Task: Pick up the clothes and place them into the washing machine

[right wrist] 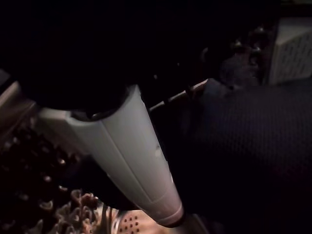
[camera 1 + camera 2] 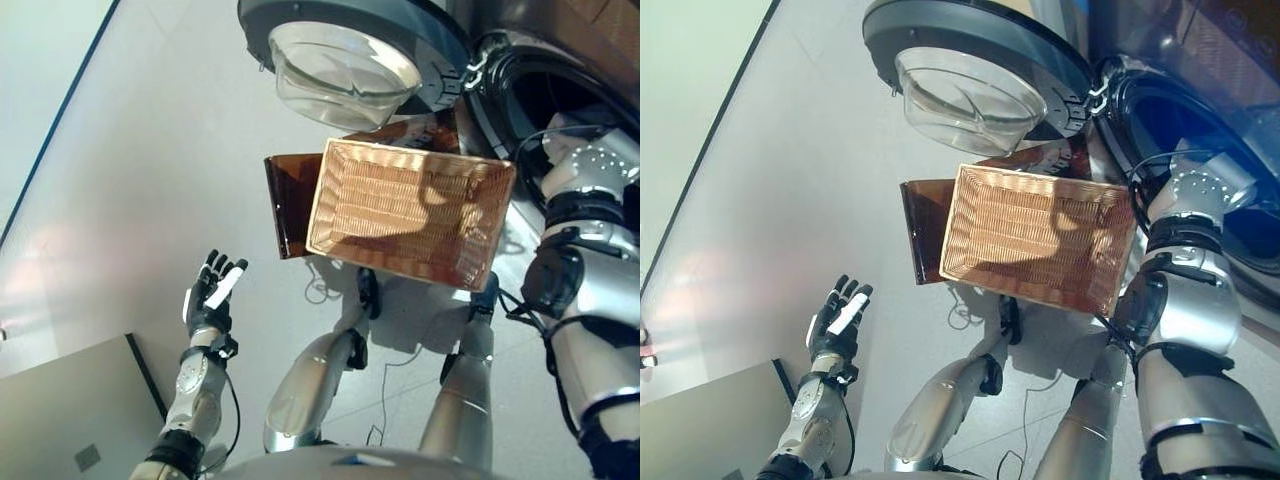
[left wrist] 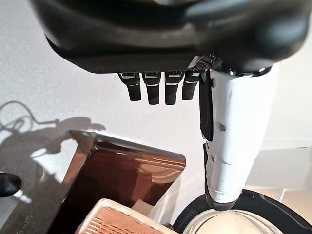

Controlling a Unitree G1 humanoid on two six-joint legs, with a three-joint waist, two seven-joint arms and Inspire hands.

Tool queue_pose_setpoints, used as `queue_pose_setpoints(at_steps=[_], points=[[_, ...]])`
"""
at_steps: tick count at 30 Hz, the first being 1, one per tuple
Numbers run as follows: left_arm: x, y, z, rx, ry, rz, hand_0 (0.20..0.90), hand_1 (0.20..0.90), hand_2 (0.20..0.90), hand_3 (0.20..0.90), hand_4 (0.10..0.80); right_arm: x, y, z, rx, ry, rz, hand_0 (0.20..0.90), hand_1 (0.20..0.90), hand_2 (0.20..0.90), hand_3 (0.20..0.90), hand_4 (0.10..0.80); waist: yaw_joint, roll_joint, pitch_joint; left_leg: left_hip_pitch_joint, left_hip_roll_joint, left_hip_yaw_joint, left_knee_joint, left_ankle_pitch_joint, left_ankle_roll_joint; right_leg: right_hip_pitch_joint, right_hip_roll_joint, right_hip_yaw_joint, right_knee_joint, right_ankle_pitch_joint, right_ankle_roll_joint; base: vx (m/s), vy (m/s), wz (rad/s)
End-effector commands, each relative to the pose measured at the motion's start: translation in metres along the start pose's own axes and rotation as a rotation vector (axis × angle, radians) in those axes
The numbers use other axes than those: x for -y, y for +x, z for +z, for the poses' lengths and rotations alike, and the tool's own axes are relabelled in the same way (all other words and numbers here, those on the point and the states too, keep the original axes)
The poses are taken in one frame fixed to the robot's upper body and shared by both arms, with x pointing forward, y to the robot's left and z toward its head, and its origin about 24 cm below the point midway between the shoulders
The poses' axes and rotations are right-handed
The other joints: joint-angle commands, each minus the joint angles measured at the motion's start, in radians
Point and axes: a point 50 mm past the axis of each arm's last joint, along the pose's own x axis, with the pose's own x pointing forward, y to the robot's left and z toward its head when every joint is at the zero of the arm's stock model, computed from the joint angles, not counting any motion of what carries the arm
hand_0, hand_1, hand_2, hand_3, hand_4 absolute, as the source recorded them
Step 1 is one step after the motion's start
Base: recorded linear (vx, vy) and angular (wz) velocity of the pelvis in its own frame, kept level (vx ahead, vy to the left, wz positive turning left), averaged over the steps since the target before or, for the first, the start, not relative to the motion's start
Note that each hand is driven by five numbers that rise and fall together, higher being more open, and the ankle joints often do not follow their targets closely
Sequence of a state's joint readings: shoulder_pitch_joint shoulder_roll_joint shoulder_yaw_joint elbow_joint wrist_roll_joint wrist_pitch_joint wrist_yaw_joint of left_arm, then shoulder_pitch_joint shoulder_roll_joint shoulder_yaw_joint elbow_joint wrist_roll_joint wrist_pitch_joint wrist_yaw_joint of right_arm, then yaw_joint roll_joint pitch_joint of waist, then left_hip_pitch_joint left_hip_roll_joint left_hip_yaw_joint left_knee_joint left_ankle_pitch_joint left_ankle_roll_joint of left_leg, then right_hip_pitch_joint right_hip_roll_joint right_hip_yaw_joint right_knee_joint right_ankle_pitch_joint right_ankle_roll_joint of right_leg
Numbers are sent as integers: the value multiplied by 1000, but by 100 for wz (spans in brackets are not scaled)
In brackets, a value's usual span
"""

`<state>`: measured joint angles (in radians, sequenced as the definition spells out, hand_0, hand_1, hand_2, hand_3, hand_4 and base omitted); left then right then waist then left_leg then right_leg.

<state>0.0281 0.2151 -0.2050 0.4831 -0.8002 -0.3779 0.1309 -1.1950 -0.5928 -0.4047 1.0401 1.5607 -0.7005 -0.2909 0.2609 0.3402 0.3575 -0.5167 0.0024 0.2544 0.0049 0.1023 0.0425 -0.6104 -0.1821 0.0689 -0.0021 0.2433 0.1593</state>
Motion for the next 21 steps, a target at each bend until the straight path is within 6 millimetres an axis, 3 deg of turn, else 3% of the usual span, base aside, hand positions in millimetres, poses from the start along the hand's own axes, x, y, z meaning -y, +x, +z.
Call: queue_pose_setpoints(at_steps=[1, 8, 21], points=[[-28, -3, 29, 129, 1, 66, 900, 900, 900, 900, 800, -93, 3, 40, 148, -16, 305, 200, 200, 200, 200, 300, 32, 104, -89, 22, 7, -94, -92, 29, -74, 3, 81, -26, 191, -226, -47, 0, 0, 0], [-22, -4, 39, 172, -94, 42, 900, 900, 900, 900, 800, -113, 0, 46, 171, -37, 338, 200, 200, 200, 200, 300, 39, 110, -78, -8, 8, -97, -92, 31, -78, -51, 80, -29, 222, -241, -49, -5, -13, 3], [-9, -4, 63, 260, -130, -33, 900, 900, 900, 900, 800, -128, 5, 58, 209, -163, 347, 200, 200, 200, 200, 300, 58, 119, -35, -123, 9, -90, -86, 66, -67, -235, 73, -17, 327, -273, -56, -45, -11, 2]])
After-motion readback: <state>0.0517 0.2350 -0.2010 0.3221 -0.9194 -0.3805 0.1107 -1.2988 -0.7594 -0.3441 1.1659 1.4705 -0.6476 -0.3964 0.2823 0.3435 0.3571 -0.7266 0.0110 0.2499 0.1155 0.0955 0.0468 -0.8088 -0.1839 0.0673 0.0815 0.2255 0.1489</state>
